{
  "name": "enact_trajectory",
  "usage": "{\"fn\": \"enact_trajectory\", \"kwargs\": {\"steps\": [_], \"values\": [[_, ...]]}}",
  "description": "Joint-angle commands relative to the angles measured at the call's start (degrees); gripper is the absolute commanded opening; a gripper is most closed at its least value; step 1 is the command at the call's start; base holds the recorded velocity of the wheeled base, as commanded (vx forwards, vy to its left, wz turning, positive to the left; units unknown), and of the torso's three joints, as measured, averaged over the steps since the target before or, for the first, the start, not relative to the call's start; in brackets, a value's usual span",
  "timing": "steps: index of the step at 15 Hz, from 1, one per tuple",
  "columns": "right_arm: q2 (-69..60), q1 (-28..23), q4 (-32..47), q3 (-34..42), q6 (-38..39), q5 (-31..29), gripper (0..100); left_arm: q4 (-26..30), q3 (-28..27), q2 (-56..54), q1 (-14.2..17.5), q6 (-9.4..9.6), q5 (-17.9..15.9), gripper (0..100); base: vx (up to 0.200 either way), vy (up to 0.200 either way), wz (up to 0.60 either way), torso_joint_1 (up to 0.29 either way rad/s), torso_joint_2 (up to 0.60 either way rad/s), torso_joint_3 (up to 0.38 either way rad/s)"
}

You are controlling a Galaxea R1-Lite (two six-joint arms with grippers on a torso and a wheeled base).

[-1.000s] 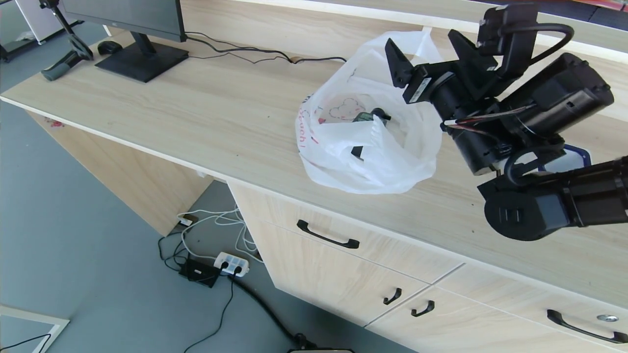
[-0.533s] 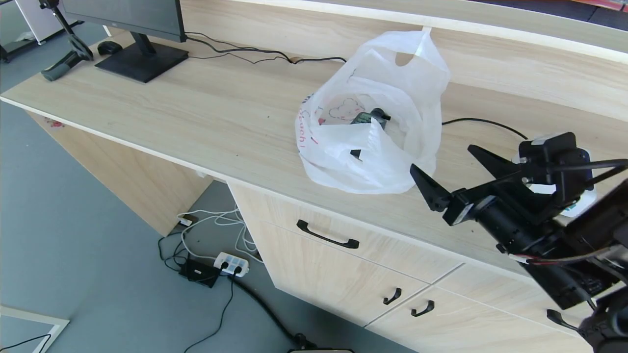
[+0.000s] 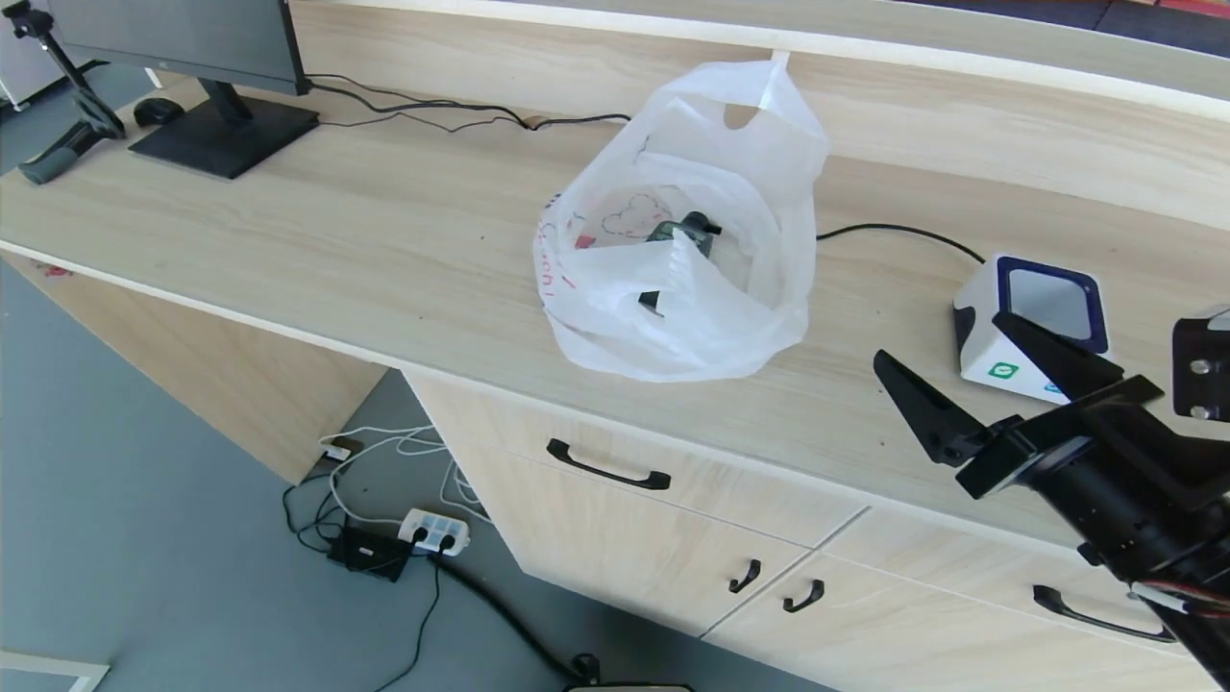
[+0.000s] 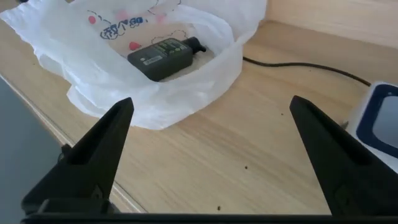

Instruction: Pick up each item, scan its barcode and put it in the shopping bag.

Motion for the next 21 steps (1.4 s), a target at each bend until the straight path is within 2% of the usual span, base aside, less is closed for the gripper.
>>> {"fn": "enact_trajectory", "kwargs": {"steps": [1, 5, 7, 13, 16, 21], "values": [[-1.52, 0.07, 0.02, 0.94, 0.06, 0.01, 100, -0.05, 0.00, 0.02, 0.04, 0.01, 0.01, 100, 0.000, 0.000, -0.60, 0.002, 0.00, 0.002], [-3.72, 0.24, 0.02, 4.63, -0.38, 0.01, 100, 0.04, 0.00, 0.02, 0.04, 0.01, 0.01, 100, 0.000, 0.000, -0.60, 0.002, 0.00, 0.004], [-4.86, 0.86, 0.02, 4.54, -0.21, 0.53, 100, 0.04, 0.00, 0.02, 0.04, 0.01, 0.01, 100, 0.000, 0.000, 0.00, 0.000, 0.00, 0.000], [-11.01, 1.65, 0.02, 13.42, 5.42, 1.15, 100, 0.13, 0.00, 0.02, 0.04, 0.01, 0.01, 100, 0.000, 0.000, 0.00, 0.000, 0.00, 0.000], [-11.89, 1.56, 0.02, 13.42, 11.04, -1.05, 100, 0.13, 0.00, 0.02, 0.04, 0.01, 0.01, 100, 0.000, 0.000, 0.00, 0.000, 0.00, 0.000], [-11.98, 1.47, 0.02, 13.51, 10.87, -0.87, 100, 0.13, 0.00, 0.02, 0.04, 0.10, 0.01, 100, 0.000, 0.000, 0.00, 0.000, 0.00, 0.000]]}}
